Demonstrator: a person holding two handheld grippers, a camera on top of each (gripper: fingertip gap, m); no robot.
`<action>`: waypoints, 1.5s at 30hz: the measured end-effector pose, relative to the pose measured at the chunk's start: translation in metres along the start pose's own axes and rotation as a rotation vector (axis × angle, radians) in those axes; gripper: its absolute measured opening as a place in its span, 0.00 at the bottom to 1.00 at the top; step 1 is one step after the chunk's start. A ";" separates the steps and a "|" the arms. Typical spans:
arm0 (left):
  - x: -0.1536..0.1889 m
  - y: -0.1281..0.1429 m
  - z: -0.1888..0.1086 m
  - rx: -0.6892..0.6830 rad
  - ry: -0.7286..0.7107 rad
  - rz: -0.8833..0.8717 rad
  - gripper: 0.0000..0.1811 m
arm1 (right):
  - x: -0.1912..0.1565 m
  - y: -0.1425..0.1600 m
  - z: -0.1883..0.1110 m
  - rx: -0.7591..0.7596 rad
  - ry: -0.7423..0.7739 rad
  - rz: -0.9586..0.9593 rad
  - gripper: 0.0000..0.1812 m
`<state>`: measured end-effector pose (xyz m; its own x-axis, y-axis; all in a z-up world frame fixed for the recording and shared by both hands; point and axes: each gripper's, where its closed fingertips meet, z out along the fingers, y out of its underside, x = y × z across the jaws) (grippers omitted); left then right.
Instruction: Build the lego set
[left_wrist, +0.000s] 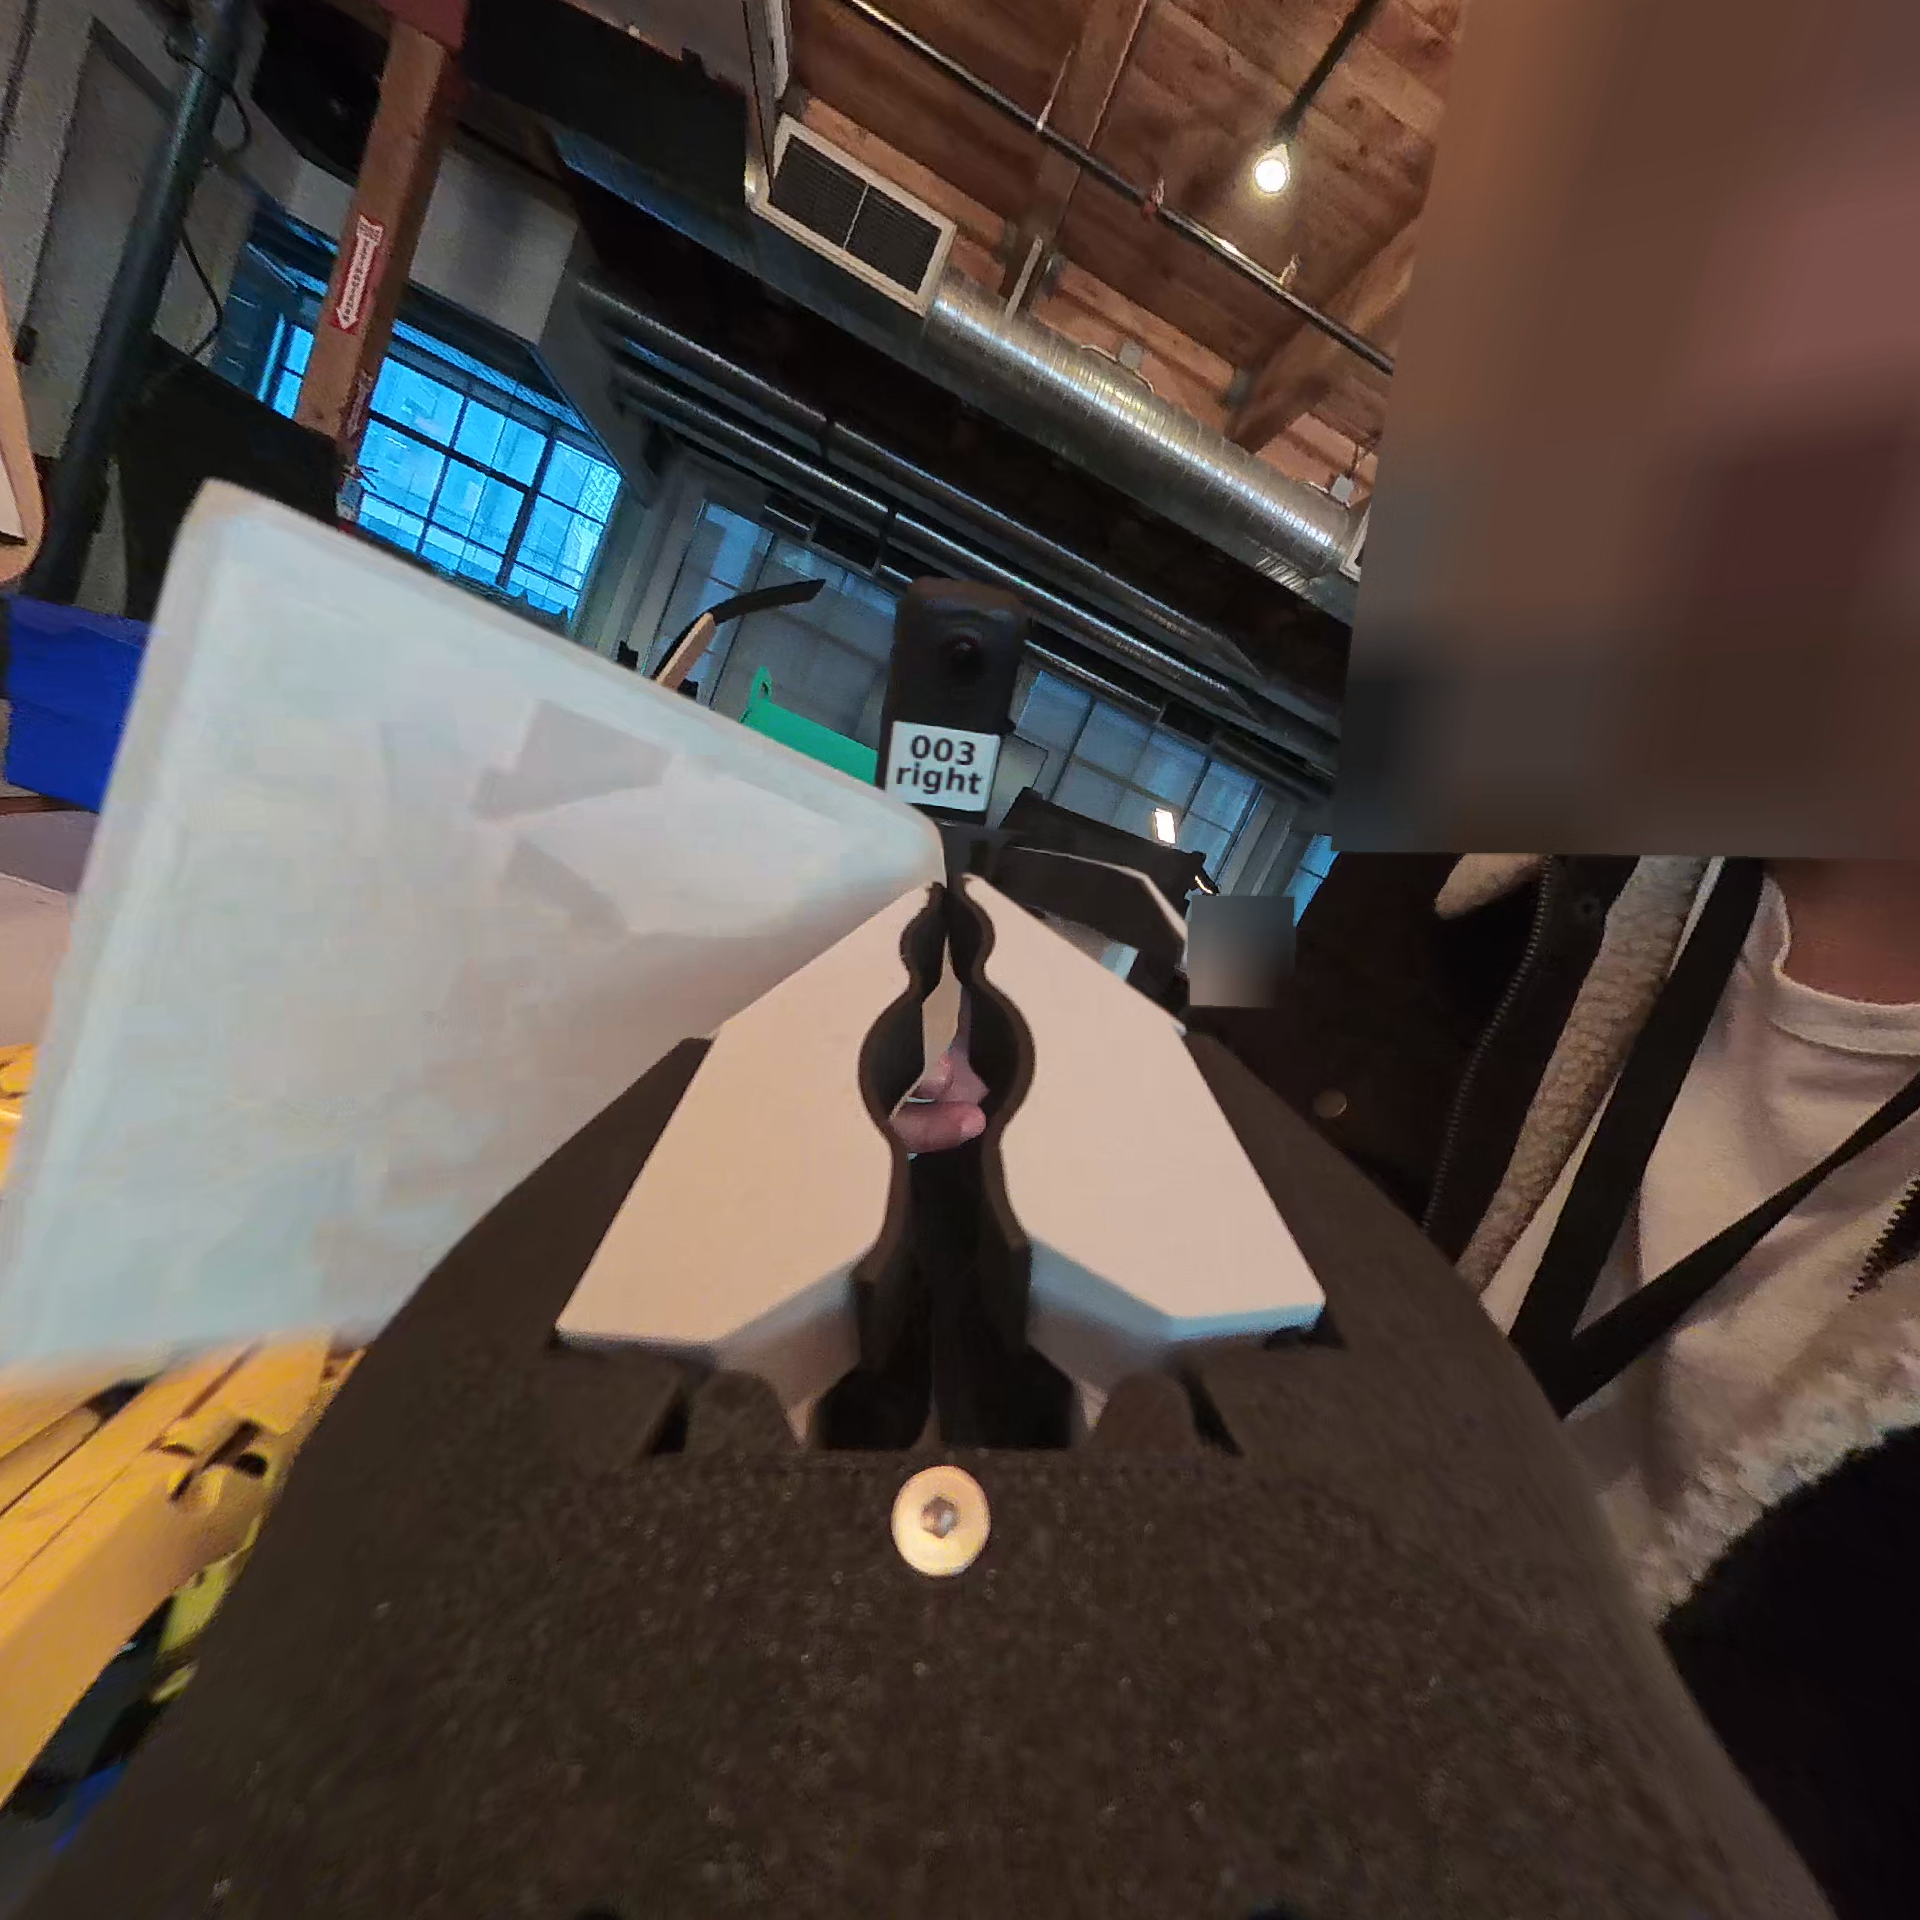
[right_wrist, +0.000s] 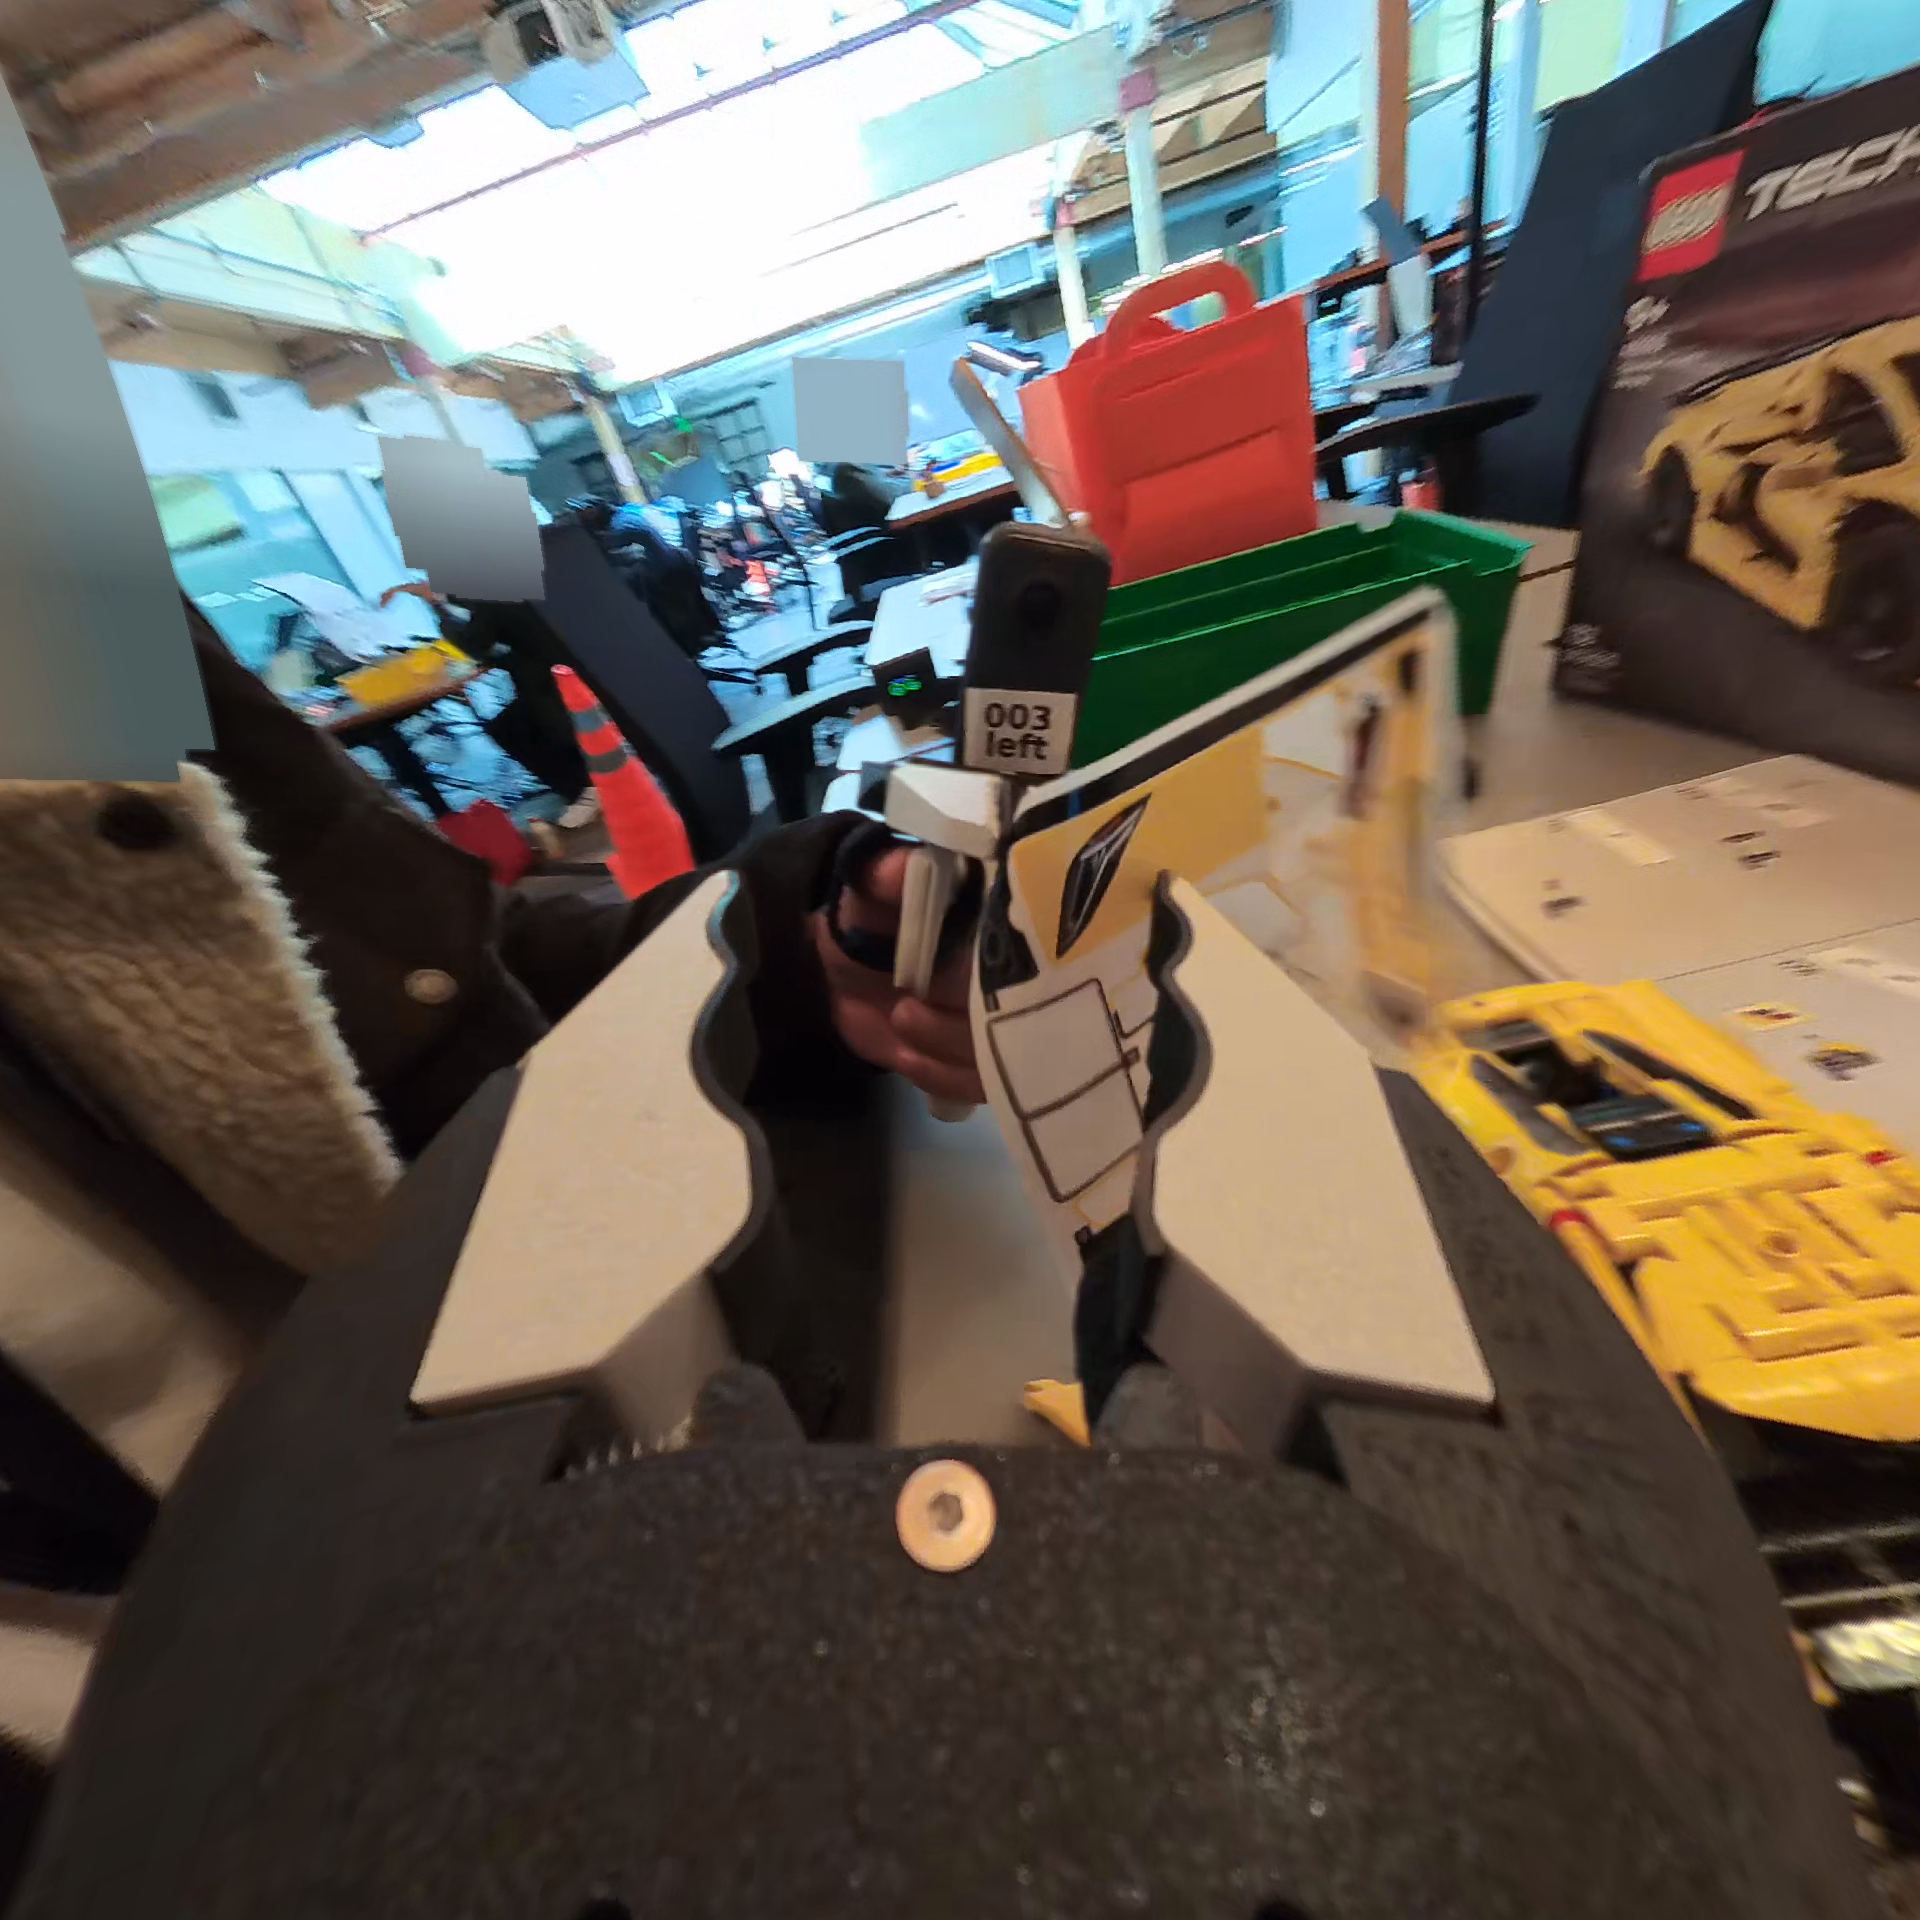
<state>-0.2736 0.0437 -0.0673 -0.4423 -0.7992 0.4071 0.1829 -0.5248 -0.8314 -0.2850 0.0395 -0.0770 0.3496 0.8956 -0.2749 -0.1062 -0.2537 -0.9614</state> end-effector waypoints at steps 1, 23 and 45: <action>0.001 0.002 0.002 -0.006 0.007 -0.004 0.00 | -0.003 0.001 0.000 -0.004 -0.024 0.017 0.38; 0.004 0.013 0.007 -0.057 0.001 0.027 0.00 | 0.010 0.005 -0.014 -0.009 -0.077 0.164 0.11; -0.002 0.011 0.000 -0.063 -0.021 -0.020 0.00 | 0.021 -0.002 -0.028 0.021 -0.030 0.116 0.00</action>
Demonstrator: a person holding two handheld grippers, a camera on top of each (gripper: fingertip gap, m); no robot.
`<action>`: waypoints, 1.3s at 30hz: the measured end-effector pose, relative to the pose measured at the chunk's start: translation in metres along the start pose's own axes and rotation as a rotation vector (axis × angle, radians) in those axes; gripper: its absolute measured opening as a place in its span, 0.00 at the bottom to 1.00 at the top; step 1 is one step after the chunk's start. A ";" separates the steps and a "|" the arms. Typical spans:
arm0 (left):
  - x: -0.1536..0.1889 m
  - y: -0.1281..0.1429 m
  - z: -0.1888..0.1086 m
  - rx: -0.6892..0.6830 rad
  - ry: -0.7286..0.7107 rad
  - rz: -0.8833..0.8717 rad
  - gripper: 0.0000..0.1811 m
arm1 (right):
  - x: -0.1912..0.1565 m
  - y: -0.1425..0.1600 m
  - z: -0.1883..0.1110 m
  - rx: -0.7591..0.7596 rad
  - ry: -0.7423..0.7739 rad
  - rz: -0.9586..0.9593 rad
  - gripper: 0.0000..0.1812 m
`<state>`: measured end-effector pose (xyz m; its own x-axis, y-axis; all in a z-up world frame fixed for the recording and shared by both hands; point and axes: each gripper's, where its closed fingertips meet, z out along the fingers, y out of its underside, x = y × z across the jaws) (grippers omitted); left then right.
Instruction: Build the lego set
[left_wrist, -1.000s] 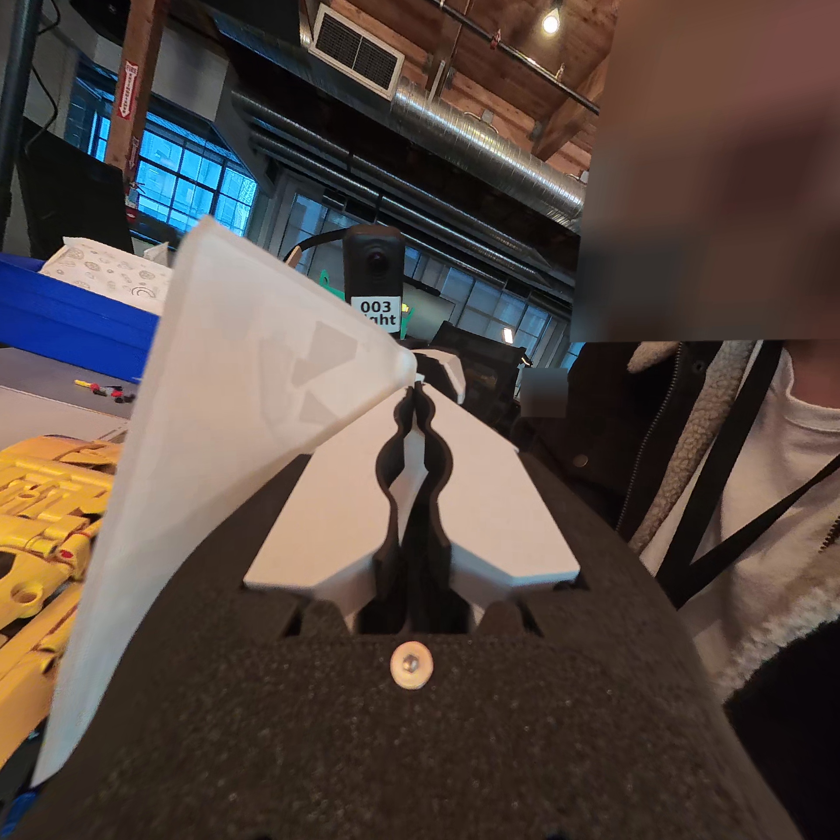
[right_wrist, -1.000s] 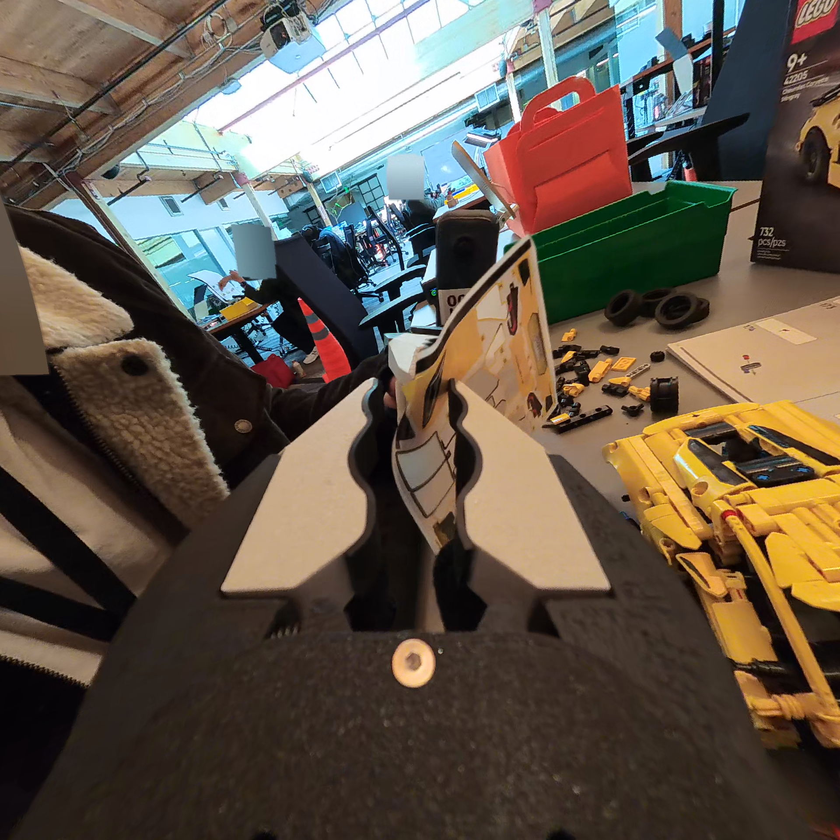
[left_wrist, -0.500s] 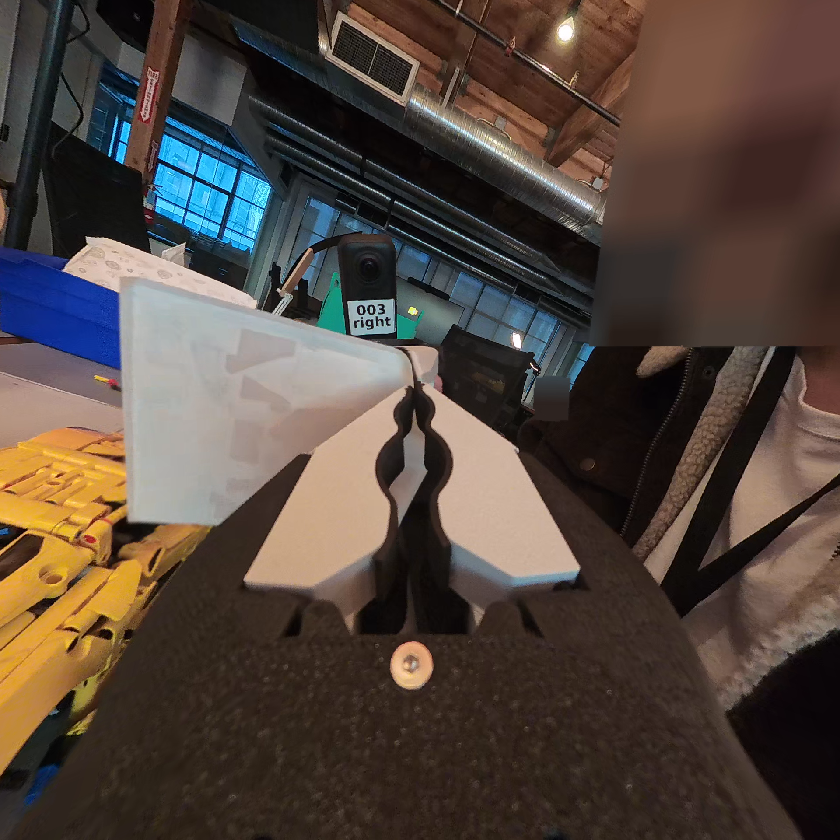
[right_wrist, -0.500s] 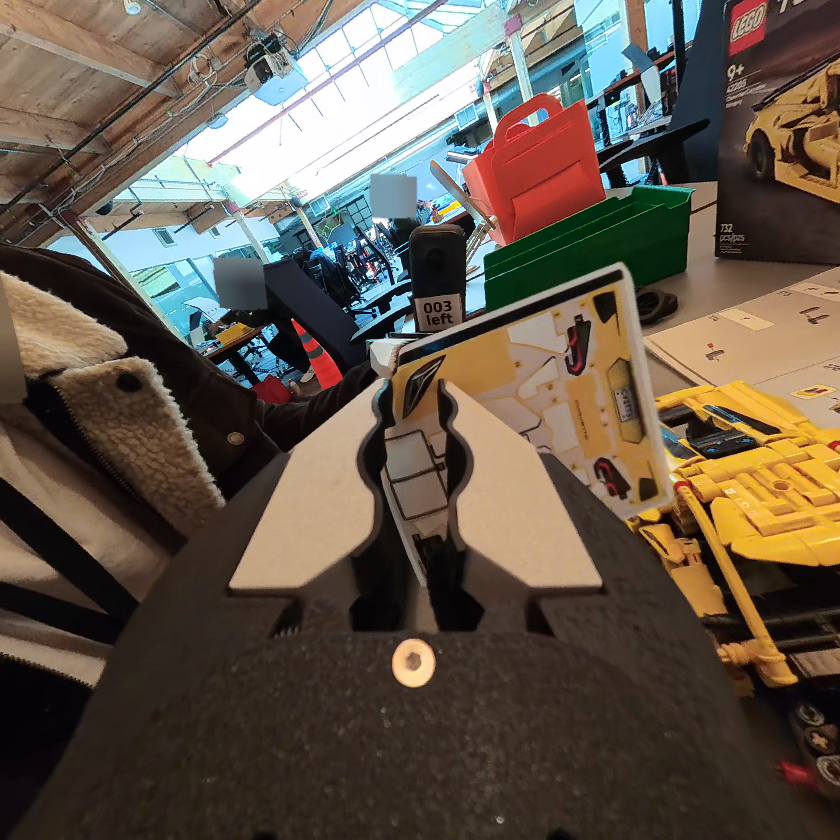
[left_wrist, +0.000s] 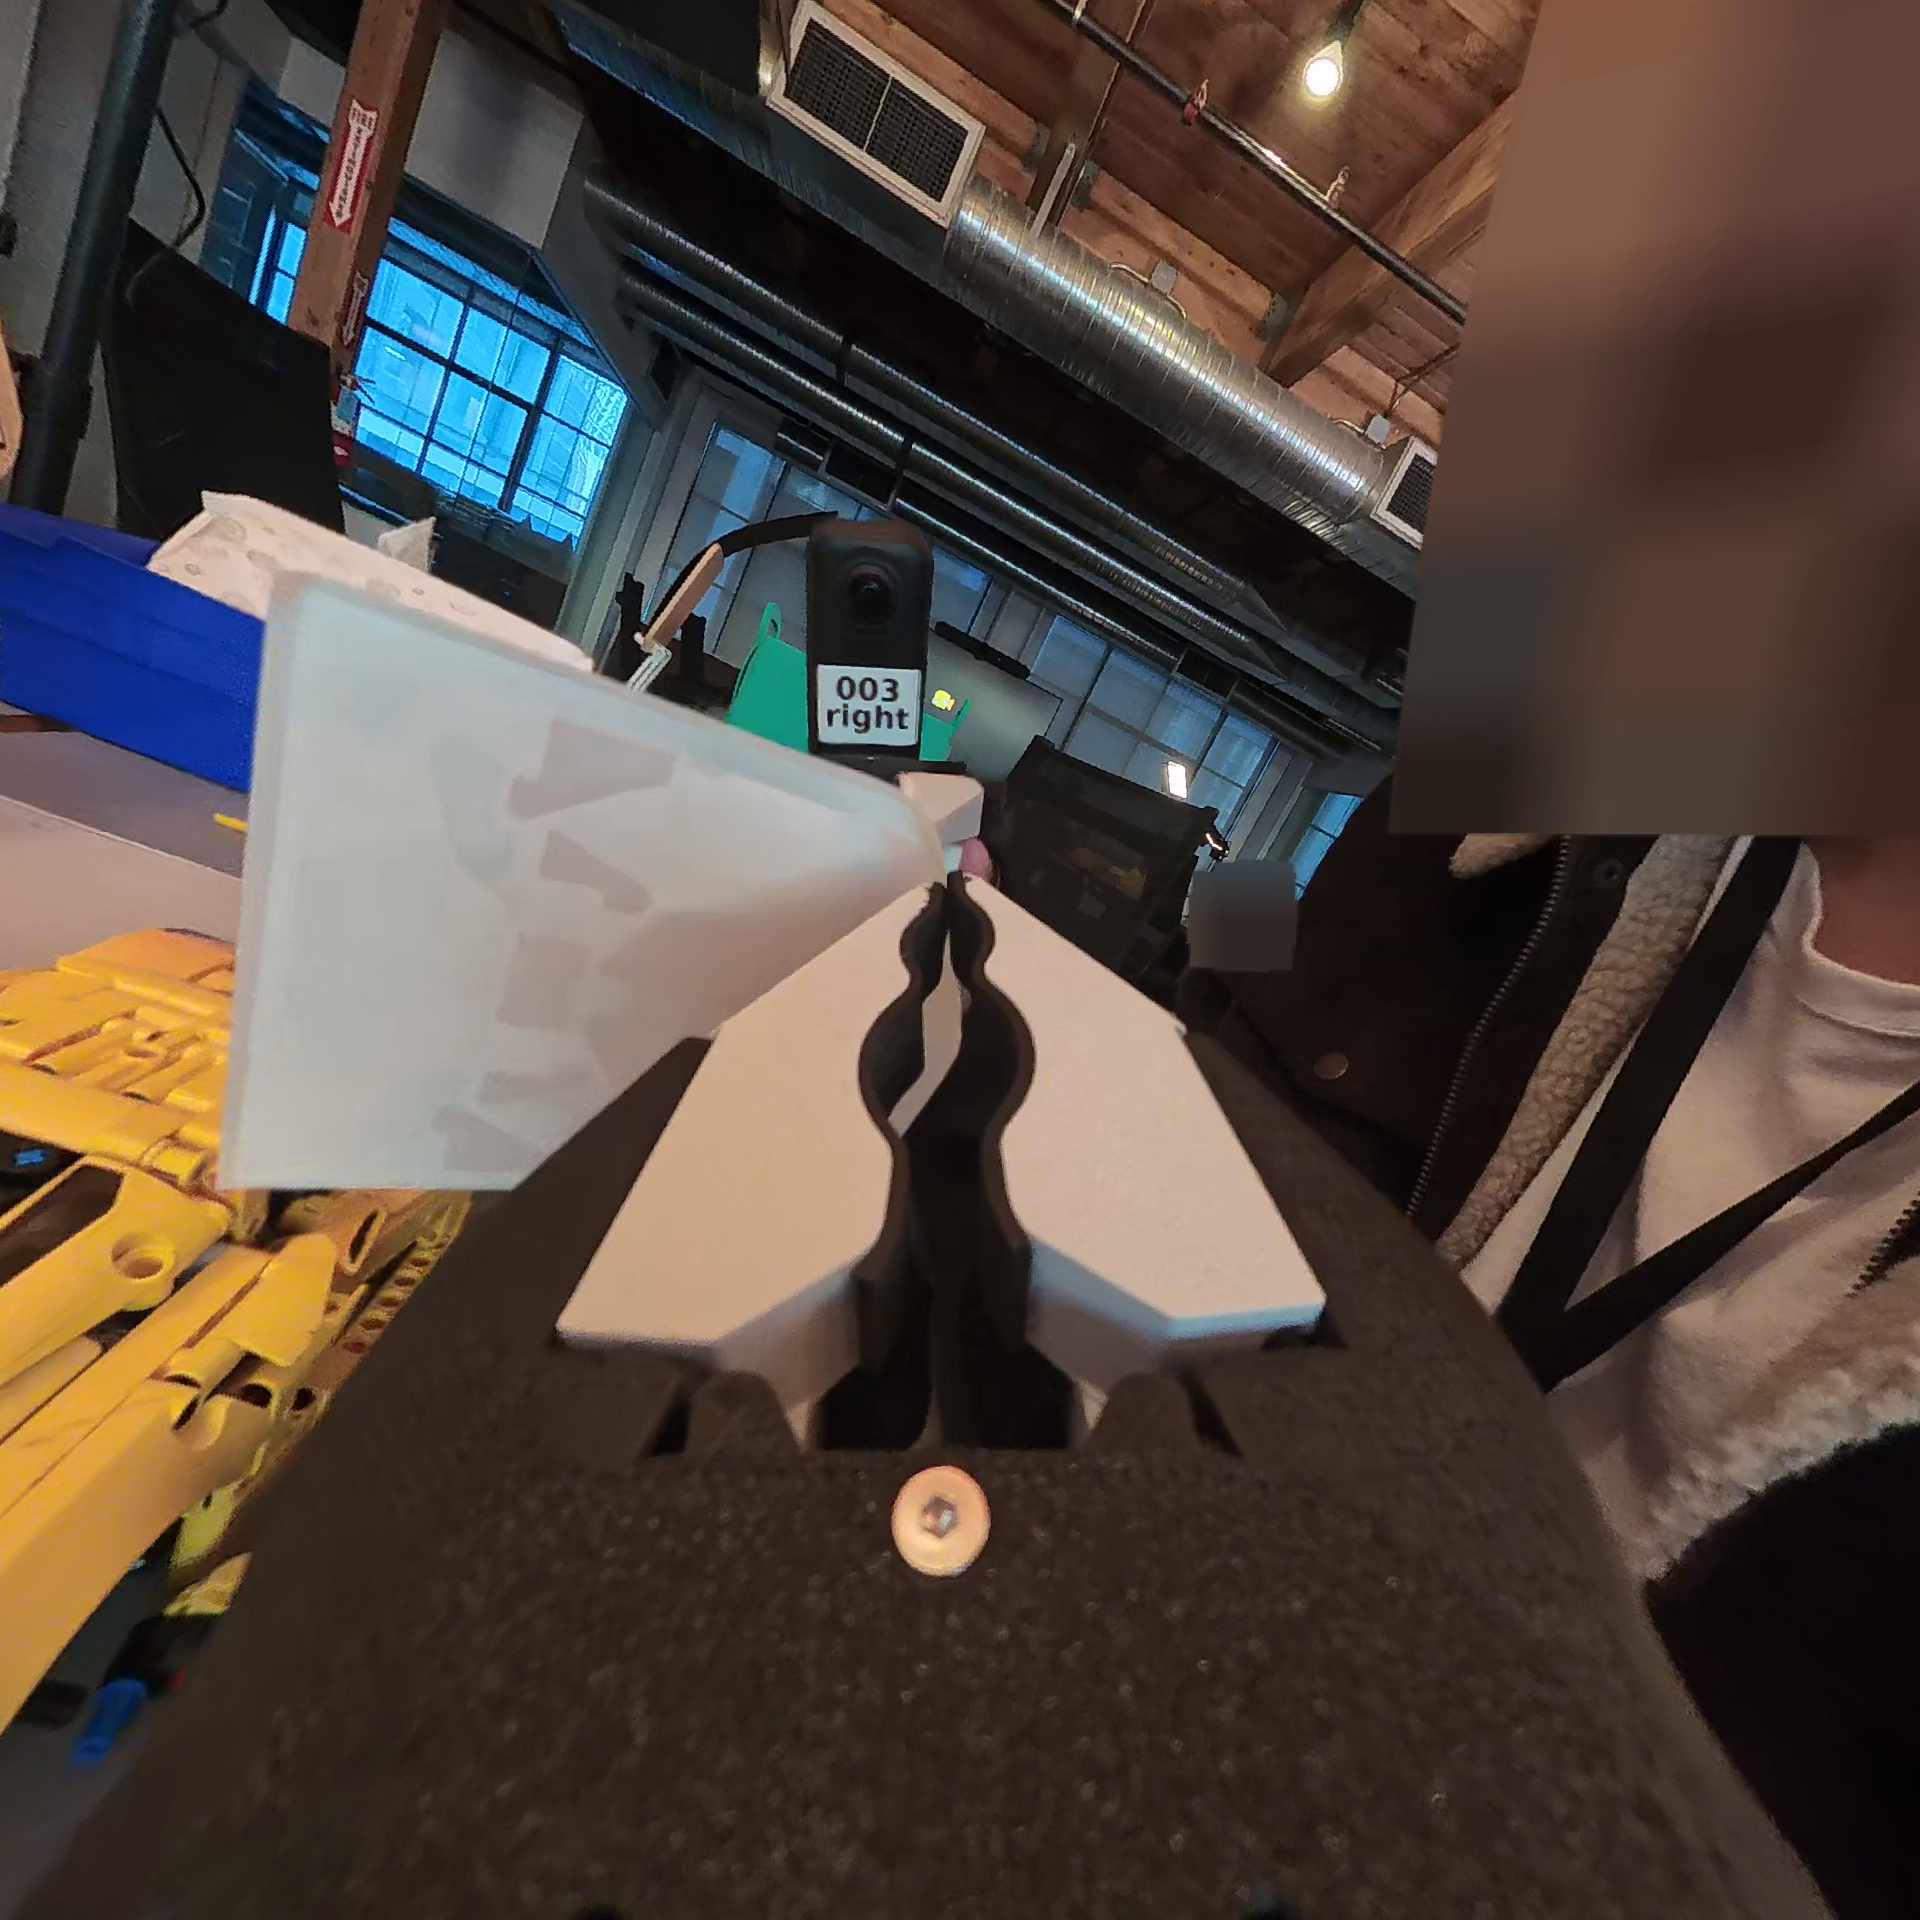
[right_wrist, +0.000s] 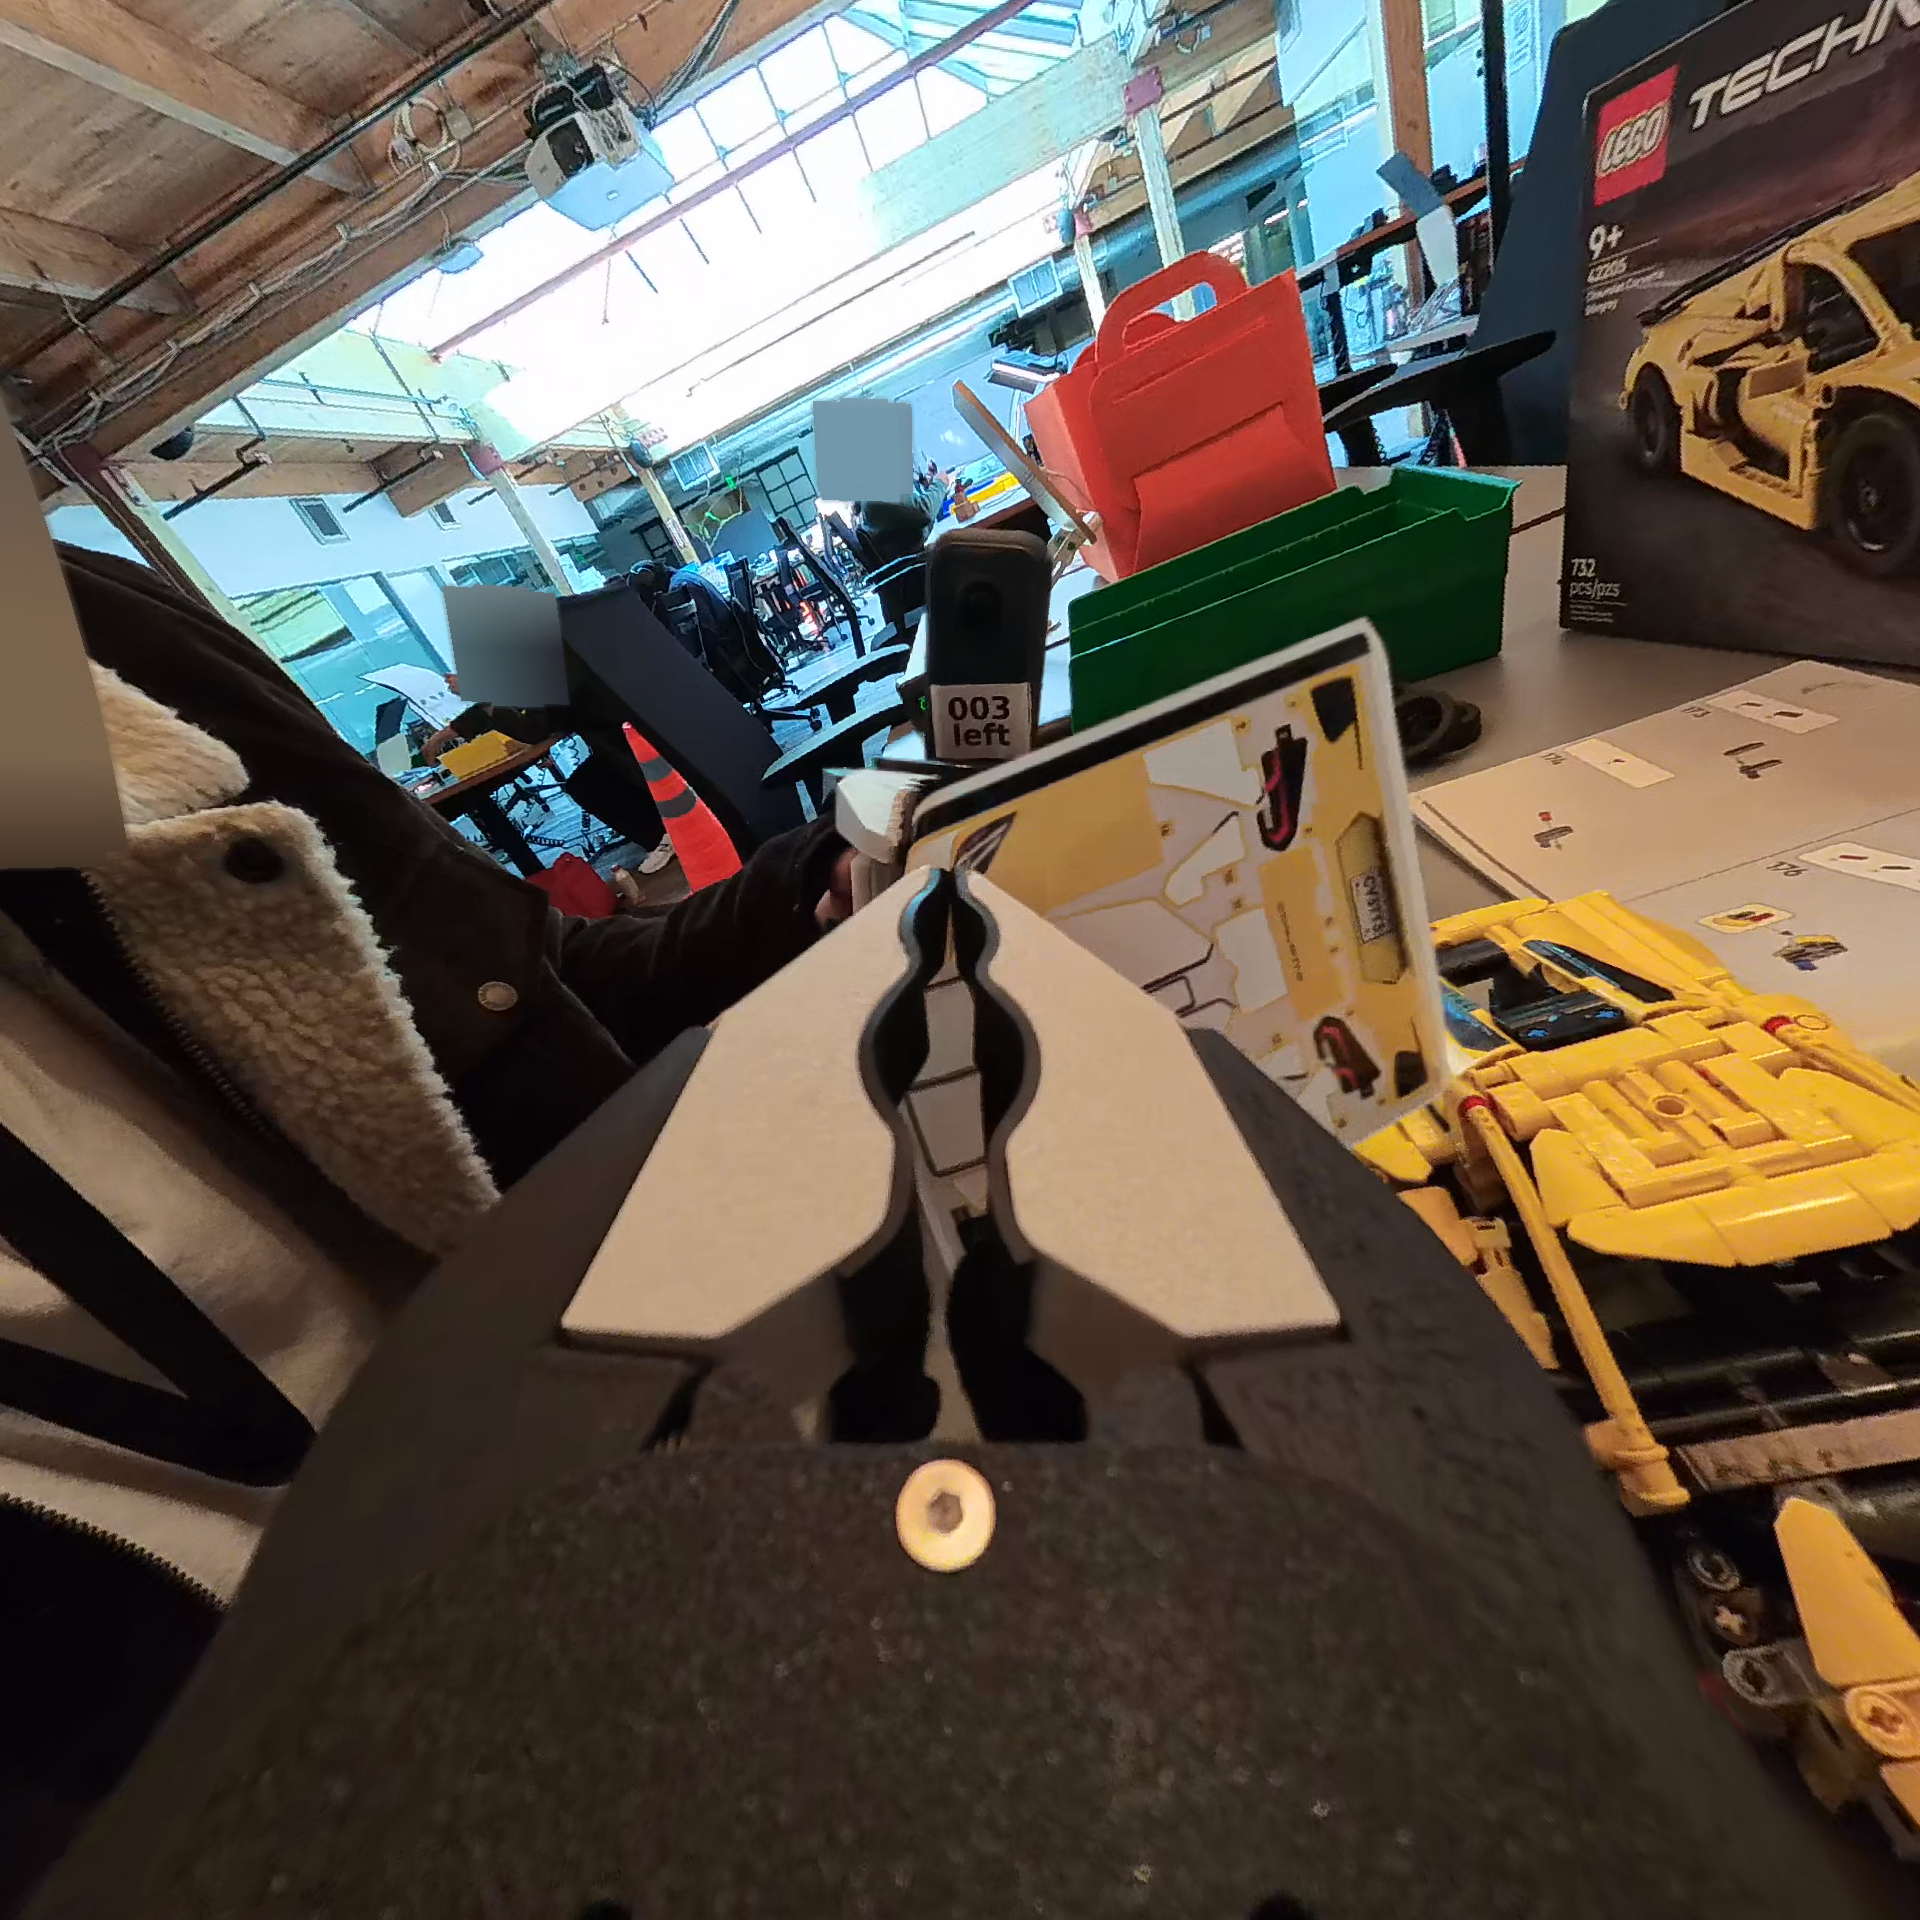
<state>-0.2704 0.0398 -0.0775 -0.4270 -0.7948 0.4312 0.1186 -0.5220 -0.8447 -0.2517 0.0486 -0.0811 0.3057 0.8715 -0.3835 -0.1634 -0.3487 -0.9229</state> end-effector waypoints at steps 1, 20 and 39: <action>-0.001 0.000 -0.001 -0.005 -0.001 -0.013 0.00 | 0.001 -0.001 -0.001 0.001 0.004 0.001 0.00; 0.046 -0.004 -0.123 -0.327 -0.337 -0.104 0.00 | -0.006 -0.054 -0.053 0.233 0.011 -0.102 0.00; 0.085 0.003 -0.560 -0.012 -1.469 -0.486 0.00 | 0.008 -0.039 -0.045 0.200 -0.008 -0.018 0.00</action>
<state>-0.8090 0.1440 -0.2205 0.8066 -0.1533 0.5709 0.2237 -0.8148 -0.5348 -0.2004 0.0542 -0.0496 0.3028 0.8800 -0.3659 -0.3414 -0.2583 -0.9037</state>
